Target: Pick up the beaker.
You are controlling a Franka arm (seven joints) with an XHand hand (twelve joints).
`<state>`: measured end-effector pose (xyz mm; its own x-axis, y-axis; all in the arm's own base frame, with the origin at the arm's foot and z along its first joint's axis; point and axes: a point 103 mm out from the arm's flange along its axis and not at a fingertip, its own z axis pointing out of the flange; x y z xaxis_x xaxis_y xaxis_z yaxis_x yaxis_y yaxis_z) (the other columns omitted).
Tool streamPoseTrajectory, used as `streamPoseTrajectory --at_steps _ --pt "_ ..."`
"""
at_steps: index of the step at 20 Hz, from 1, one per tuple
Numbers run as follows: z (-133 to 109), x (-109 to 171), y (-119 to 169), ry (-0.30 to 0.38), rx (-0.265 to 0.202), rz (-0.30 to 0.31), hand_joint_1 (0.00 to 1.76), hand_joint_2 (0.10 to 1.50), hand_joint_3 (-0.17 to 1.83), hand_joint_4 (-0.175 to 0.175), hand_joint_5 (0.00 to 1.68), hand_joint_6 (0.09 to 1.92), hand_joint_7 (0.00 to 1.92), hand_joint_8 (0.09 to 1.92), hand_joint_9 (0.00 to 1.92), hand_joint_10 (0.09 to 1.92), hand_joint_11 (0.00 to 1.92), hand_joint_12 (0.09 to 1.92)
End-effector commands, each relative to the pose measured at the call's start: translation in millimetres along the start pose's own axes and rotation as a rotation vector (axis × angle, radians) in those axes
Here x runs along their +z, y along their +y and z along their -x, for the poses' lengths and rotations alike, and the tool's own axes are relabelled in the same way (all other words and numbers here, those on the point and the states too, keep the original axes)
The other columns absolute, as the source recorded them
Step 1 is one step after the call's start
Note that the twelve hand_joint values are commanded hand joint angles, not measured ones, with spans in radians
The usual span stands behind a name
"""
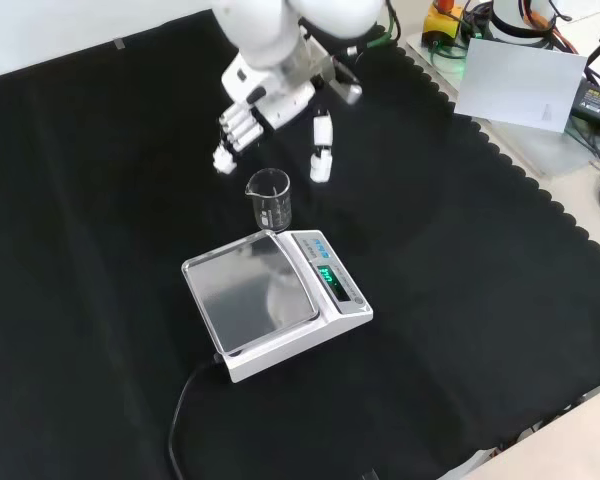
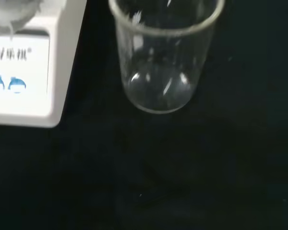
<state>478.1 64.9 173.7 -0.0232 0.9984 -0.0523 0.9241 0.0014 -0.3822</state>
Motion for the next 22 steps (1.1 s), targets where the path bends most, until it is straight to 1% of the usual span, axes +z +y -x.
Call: streamPoseTrajectory --at_steps 1,10,13,16,22 --pt "-16.1 10.7 17.1 -0.036 -0.023 0.007 0.62 0.6 0.12 0.026 0.0 0.09 0.0 0.3 0.0 0.85 0.0 1.22" --pt "-11.8 27.6 23.2 -0.072 -0.014 -0.023 0.62 0.6 0.08 0.038 0.0 0.09 0.0 0.21 0.0 0.79 0.0 1.19" --pt "-6.9 36.6 22.8 -0.059 0.001 -0.041 0.62 0.6 0.07 0.042 0.0 0.09 0.0 0.17 0.0 0.76 0.0 1.18" --pt "-4.3 42.5 22.7 -0.056 0.012 -0.044 0.63 0.61 0.06 0.048 0.0 0.09 0.0 0.13 0.0 0.76 0.0 1.23" --pt "-2.6 52.8 23.5 -0.076 0.027 -0.05 0.69 0.62 0.05 0.063 0.0 0.09 0.0 0.11 0.0 0.8 0.0 1.34"
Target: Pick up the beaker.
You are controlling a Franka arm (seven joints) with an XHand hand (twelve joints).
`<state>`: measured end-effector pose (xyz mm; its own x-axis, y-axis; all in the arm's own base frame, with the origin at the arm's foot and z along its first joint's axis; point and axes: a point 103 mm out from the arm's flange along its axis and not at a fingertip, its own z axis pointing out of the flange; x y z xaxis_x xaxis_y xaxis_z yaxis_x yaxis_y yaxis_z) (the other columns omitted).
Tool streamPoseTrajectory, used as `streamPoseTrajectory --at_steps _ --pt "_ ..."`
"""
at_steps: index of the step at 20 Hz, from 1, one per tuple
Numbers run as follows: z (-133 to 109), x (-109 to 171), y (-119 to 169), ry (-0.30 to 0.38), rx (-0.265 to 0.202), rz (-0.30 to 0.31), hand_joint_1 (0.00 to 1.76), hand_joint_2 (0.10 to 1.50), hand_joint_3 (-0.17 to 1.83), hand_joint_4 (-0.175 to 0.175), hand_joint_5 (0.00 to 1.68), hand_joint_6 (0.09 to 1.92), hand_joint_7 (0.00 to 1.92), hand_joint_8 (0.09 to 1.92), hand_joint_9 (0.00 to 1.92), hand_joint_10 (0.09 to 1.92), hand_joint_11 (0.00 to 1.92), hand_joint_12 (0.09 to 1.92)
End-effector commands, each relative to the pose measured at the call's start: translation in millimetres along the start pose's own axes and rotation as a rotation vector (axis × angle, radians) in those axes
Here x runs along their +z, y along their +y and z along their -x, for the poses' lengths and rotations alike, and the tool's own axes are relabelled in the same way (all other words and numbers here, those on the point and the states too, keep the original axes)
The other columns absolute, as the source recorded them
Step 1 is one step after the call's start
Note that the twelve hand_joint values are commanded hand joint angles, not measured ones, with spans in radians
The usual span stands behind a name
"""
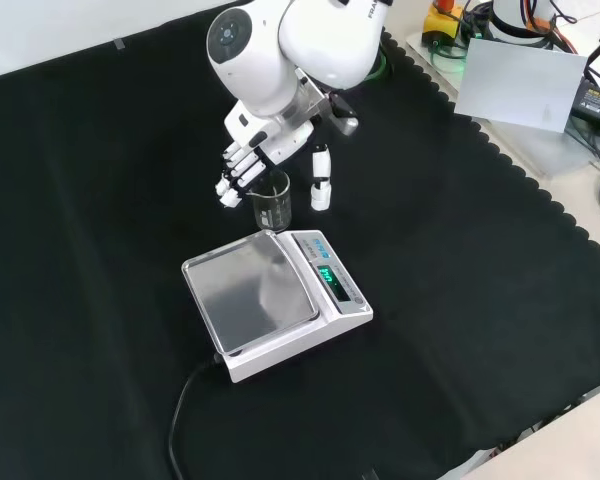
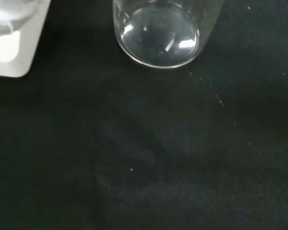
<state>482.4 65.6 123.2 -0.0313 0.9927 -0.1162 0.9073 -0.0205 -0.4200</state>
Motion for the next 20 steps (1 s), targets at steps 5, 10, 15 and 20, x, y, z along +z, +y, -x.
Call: streamPoseTrajectory --at_steps 5,10,15,20 --pt "-2.7 13.0 6.2 -0.032 0.01 -0.004 0.71 0.63 0.05 0.072 0.0 0.09 0.0 0.11 0.0 0.81 0.0 1.38" --pt "-7.4 15.6 12.1 -0.032 0.007 0.008 0.73 0.64 0.05 0.074 0.0 0.09 0.0 0.12 0.0 0.81 0.0 1.38" --pt "-5.0 20.3 15.0 -0.036 0.047 0.052 0.83 0.65 0.08 0.073 0.0 0.09 0.0 0.36 0.04 0.93 0.0 1.51" --pt "-0.4 23.7 15.7 -0.026 0.092 0.128 1.02 0.54 0.4 0.055 0.19 0.09 0.15 0.72 0.37 0.88 0.26 1.54"
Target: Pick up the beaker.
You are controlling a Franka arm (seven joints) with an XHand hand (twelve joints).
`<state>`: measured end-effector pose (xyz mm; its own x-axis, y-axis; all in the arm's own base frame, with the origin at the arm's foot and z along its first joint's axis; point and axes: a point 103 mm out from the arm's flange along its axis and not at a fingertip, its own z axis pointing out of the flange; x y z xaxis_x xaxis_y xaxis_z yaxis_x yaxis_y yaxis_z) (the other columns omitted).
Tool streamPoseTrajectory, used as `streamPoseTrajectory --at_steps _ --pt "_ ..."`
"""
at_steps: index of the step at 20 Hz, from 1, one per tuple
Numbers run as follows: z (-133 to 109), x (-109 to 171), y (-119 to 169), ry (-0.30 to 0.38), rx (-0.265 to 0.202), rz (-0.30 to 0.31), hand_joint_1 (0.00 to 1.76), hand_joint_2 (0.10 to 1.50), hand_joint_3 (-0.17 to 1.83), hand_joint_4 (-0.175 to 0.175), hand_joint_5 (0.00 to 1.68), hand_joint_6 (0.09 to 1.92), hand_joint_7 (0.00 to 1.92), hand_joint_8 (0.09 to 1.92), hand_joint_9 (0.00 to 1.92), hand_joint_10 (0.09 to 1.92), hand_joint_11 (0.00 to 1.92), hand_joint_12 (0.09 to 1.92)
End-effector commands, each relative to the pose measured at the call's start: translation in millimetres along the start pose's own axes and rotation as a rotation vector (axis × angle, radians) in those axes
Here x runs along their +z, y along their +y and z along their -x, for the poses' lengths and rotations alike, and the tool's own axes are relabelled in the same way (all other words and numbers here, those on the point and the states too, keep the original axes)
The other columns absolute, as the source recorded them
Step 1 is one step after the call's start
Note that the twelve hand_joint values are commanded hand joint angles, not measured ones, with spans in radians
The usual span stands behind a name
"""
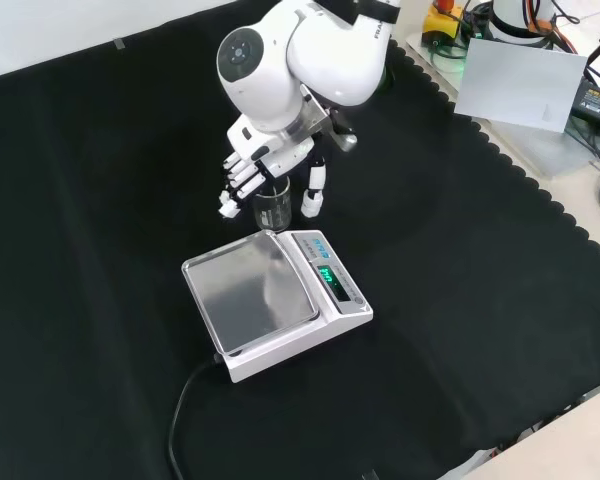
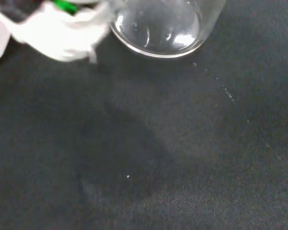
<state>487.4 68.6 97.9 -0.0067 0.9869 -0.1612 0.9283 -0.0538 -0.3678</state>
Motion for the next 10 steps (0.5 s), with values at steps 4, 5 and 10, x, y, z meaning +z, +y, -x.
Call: streamPoseTrajectory --at_steps 4,5,10 --pt "3.9 4.3 1.0 0.023 0.073 0.126 1.1 0.47 0.62 0.045 0.47 0.17 0.44 0.77 0.65 0.79 0.53 1.4" --pt "3.1 4.1 1.0 0.025 0.075 0.136 1.12 0.46 0.65 0.046 0.49 0.31 0.49 0.77 0.7 0.76 0.56 1.38" --pt "-1.9 2.1 2.9 0.043 0.08 0.174 1.17 0.47 0.71 0.054 0.62 0.99 0.71 0.79 0.89 0.69 0.73 1.28"
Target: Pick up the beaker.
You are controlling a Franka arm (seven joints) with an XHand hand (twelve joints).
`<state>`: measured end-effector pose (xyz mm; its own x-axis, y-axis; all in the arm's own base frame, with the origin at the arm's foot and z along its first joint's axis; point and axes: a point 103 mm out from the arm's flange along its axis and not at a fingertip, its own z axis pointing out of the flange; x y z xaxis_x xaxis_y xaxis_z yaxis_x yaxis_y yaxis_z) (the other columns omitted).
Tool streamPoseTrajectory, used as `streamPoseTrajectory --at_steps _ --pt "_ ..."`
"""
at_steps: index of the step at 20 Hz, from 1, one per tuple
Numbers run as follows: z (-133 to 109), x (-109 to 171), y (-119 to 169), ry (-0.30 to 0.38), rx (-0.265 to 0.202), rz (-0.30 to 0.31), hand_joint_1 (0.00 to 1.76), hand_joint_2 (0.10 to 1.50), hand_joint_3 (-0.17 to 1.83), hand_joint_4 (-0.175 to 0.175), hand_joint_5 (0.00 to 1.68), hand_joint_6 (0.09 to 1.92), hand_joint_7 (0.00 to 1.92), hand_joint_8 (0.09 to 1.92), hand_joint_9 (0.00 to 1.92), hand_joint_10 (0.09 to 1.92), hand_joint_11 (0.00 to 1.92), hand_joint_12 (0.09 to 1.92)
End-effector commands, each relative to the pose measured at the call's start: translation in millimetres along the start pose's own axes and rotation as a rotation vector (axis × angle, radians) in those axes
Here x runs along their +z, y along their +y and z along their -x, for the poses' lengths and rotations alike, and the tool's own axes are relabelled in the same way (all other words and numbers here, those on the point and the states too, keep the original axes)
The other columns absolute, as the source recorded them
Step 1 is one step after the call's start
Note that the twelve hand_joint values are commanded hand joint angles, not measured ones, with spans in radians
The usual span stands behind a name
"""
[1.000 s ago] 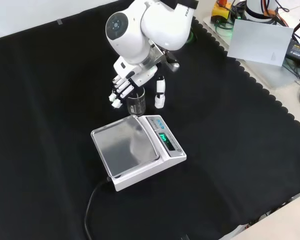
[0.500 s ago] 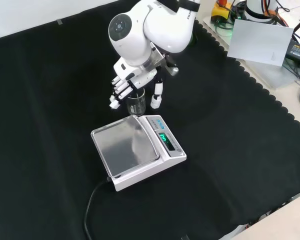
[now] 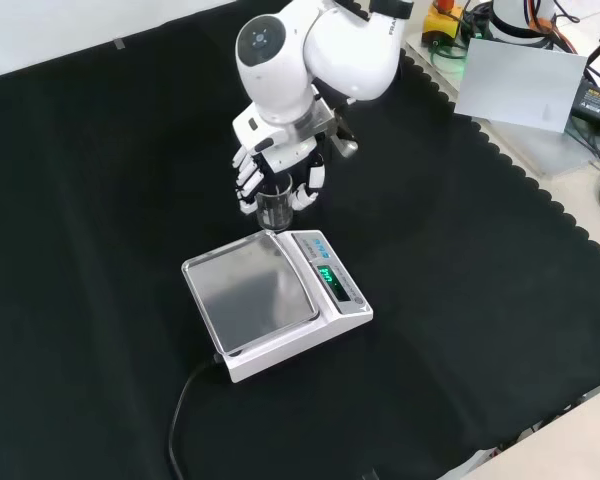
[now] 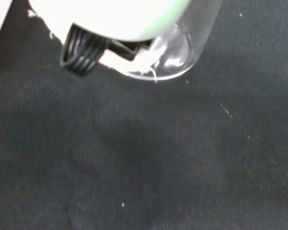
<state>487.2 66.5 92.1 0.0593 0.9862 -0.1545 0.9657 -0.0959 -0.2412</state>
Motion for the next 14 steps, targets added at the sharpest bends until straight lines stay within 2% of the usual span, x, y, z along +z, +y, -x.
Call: streamPoseTrajectory --at_steps 1,5,9,14 --pt "-3.8 -3.6 1.4 0.019 0.019 0.055 1.17 0.47 0.72 0.053 0.65 1.02 0.74 0.79 0.91 0.68 0.75 1.27" --pt "-5.1 -3.6 3.5 0.011 0.014 0.054 1.21 0.48 0.74 0.039 0.75 1.06 0.84 0.8 1.0 0.64 0.83 1.22" --pt "-3.9 -7.7 2.9 0.01 0.01 0.052 1.21 0.48 0.74 0.037 0.76 1.06 0.85 0.8 1.01 0.64 0.84 1.22" --pt "0.6 -31.9 -0.7 0.0 0.003 0.05 1.21 0.48 0.75 0.034 0.77 1.07 0.86 0.8 1.02 0.63 0.85 1.21"
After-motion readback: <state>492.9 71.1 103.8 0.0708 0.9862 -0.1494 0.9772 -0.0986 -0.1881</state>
